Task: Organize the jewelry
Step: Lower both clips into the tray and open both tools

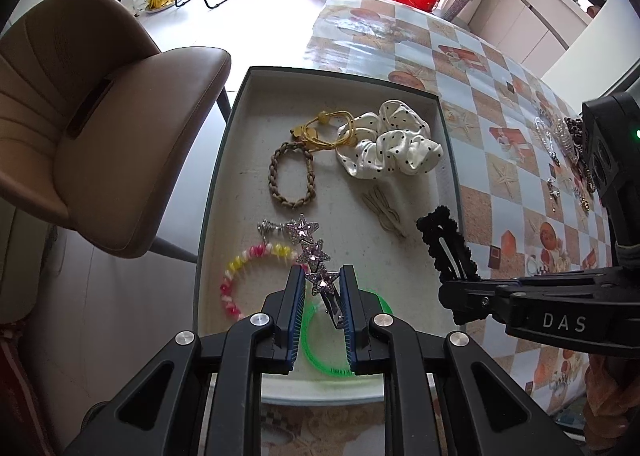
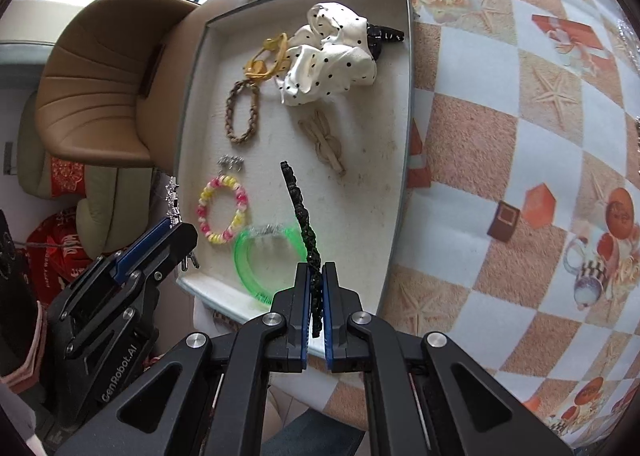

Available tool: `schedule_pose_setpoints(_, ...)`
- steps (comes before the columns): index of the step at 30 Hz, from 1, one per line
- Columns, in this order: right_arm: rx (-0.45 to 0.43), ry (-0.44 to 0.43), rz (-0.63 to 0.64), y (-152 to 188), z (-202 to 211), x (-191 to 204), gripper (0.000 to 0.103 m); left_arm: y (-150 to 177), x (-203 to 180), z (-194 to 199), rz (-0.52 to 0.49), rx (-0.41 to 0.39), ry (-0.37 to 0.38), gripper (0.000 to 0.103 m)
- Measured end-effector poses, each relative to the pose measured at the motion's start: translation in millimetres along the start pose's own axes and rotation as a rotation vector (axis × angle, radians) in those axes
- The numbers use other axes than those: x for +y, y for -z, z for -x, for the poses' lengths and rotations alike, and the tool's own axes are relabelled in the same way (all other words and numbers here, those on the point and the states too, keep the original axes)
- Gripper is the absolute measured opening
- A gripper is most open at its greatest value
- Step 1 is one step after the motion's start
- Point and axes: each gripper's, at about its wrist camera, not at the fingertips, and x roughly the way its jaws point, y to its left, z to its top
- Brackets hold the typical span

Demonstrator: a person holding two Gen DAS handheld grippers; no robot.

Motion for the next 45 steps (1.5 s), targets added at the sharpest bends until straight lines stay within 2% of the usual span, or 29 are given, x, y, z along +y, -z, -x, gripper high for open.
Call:
schedule_pose_setpoints(10, -0.012, 0.043, -0.007, -43, -14, 0, 0.006, -17, 2, -37, 0.003, 0.028, -0.029, 0.021)
schedule_pose_setpoints(16, -0.003, 0.062, -0.016, -57, -26, -2, 0.006, -15, 6, -52, 0.009, 0.048, -0.043, 0.021)
schedule_pose_setpoints(26, 0.0, 0.072, -0.022, -68, -40, 0, 0.007, -10, 4, -61, -0.009, 0.056, -0.06, 0.021)
schedule_pose_setpoints(36, -0.006, 0.083, -0.06, -62, -33, -22, 0.01, -11, 3, -62, -0.006, 0.059, -0.076, 0.021)
schedule_pose_setpoints(40, -0.012, 0.052, -0.053, -61, -29, -24, 0.026, -10, 2, -62, -0.004, 0.062, -0.081, 0.021)
schedule_pose_setpoints(44, -0.031, 0.057, -0.028, -55, -18, -17, 0.044, -9, 1, -59, -0.001, 0.06, -0.085, 0.021)
schedule_pose_setpoints(45, -0.037, 0.062, -0.023, -54, -15, -14, 0.046, -9, 1, -57, 0.001, 0.059, -0.087, 0.021)
